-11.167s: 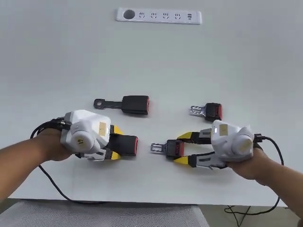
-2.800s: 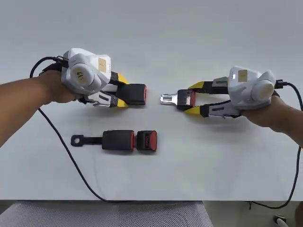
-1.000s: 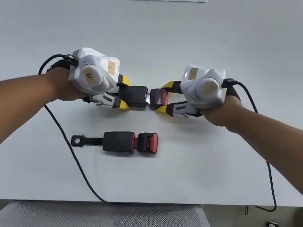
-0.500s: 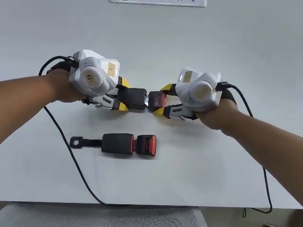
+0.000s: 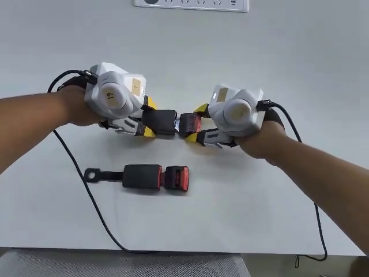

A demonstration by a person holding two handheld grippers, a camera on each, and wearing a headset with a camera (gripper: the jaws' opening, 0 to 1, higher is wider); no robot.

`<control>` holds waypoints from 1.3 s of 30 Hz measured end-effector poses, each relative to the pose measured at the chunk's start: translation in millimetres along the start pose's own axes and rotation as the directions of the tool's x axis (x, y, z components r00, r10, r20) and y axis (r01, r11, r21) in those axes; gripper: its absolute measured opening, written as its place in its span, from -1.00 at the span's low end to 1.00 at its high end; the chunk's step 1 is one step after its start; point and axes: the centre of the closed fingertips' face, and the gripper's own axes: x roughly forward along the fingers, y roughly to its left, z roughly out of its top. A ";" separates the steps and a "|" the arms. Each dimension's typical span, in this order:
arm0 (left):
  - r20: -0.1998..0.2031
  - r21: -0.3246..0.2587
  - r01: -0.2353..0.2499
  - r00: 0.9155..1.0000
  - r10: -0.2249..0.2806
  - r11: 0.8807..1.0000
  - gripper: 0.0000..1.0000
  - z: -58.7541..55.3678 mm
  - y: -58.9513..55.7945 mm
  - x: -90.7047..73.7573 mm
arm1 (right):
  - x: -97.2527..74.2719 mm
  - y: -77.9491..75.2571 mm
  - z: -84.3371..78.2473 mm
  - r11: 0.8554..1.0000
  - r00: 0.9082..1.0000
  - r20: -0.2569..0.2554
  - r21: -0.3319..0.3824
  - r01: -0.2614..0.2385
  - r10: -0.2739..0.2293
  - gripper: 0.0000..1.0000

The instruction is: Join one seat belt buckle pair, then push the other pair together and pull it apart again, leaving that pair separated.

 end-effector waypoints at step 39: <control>-0.013 -0.029 -0.001 1.000 0.001 1.000 -0.32 -1.1 -0.5 -1.0 | -35.4 -12.8 -39.5 1.000 1.000 0.000 -0.020 -0.002 0.002 -0.30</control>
